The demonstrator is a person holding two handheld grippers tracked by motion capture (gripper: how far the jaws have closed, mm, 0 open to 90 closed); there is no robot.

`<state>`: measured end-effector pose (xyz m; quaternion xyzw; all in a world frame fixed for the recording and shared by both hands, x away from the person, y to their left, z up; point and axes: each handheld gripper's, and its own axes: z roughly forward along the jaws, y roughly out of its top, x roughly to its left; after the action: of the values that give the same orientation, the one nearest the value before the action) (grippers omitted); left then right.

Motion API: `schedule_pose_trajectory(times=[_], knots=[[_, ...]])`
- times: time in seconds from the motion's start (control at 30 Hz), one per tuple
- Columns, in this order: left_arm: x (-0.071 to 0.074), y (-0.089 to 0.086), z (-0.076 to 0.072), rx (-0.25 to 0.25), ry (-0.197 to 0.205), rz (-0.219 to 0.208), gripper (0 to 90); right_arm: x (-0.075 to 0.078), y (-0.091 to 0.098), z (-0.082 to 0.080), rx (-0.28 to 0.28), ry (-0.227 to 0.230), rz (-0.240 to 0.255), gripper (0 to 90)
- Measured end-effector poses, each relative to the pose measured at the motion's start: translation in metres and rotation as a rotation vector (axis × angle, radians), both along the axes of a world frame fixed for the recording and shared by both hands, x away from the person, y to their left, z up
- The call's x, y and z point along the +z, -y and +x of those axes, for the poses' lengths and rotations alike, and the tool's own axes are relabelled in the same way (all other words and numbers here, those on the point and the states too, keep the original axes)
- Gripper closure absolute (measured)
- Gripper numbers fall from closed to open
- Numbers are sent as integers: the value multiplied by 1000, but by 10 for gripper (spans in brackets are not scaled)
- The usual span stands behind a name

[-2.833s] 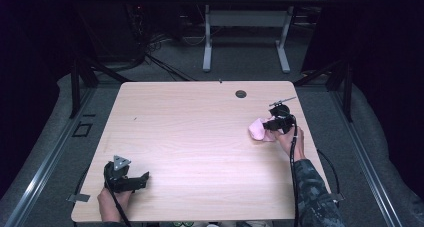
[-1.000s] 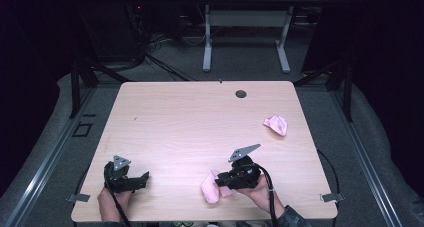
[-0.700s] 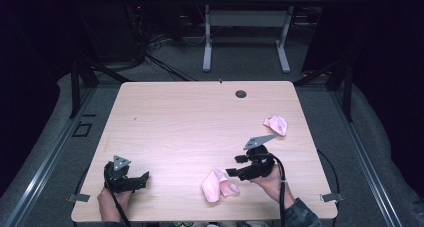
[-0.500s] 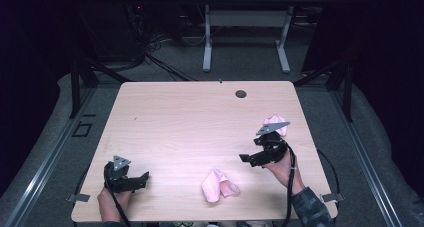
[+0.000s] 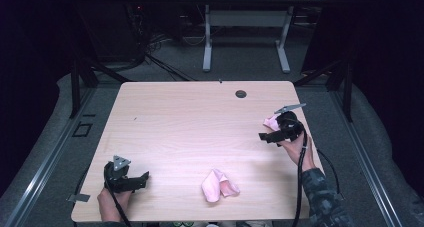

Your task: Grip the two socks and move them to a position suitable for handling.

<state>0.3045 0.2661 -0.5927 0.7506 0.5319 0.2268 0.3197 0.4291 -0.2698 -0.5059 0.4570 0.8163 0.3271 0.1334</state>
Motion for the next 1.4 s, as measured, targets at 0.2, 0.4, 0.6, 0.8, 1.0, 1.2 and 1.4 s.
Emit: schedule_pose_trajectory(times=[0.2, 0.4, 0.6, 0.8, 1.0, 1.2, 1.4], knots=[[0, 0, 0, 1, 0, 0, 44, 1, 17, 22, -65, -11, -35, 20], [0, 0, 0, 1, 0, -1, 44, -5, 35, 41, -132, -41, -30, 21], [0, 0, 0, 1, 1, 0, 45, -15, 40, 55, -166, -78, -30, 0], [0, 0, 0, 1, 1, 0, 46, -31, 39, 65, -180, -127, -46, 50], [0, 0, 0, 2, 1, -1, 46, -43, 38, 73, -196, -113, -48, 256], [0, 0, 0, 1, 1, 0, 46, -53, 37, 77, -203, -127, -66, 424], [0, 0, 0, 1, 1, 0, 46, -54, 39, 75, -209, -97, -100, 654]])
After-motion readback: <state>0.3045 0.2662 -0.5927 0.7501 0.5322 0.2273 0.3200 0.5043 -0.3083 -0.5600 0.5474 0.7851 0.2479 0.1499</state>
